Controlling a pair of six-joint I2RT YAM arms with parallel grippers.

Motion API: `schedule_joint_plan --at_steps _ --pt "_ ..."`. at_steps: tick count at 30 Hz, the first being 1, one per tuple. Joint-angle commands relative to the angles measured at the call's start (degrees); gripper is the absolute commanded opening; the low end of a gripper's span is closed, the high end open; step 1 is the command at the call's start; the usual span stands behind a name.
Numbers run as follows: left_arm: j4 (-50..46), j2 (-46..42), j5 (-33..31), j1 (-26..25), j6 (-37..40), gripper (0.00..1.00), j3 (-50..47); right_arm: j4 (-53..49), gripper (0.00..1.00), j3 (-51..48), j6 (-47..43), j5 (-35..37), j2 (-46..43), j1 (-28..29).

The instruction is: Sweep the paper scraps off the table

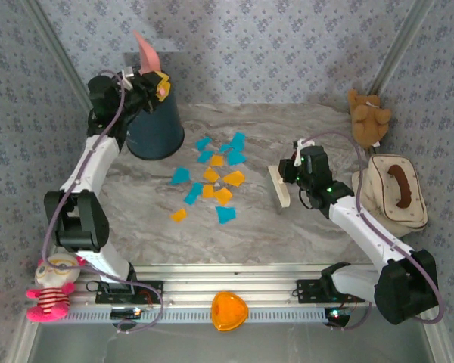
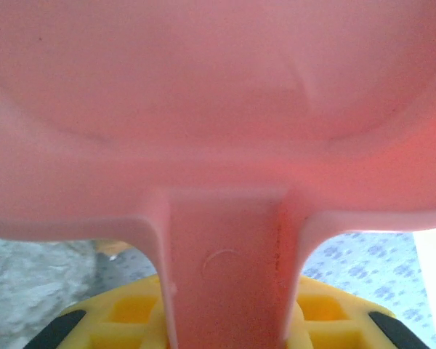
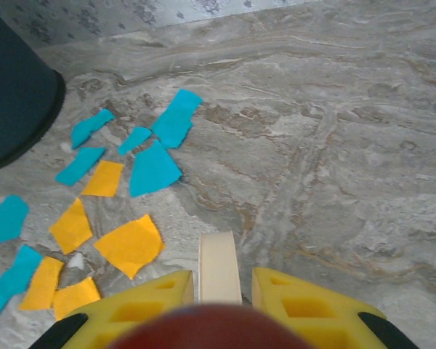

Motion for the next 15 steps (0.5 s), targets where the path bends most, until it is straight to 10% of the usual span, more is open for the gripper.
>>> schedule_joint_plan --at_steps 1,15 --pt "-14.21 -3.31 1.84 0.19 15.44 0.00 4.03 5.45 0.00 2.29 3.33 -3.81 0.44 0.54" --pt "-49.93 -7.64 -2.97 -0.94 49.75 0.00 12.65 24.05 0.00 1.94 16.73 -11.78 9.08 4.87"
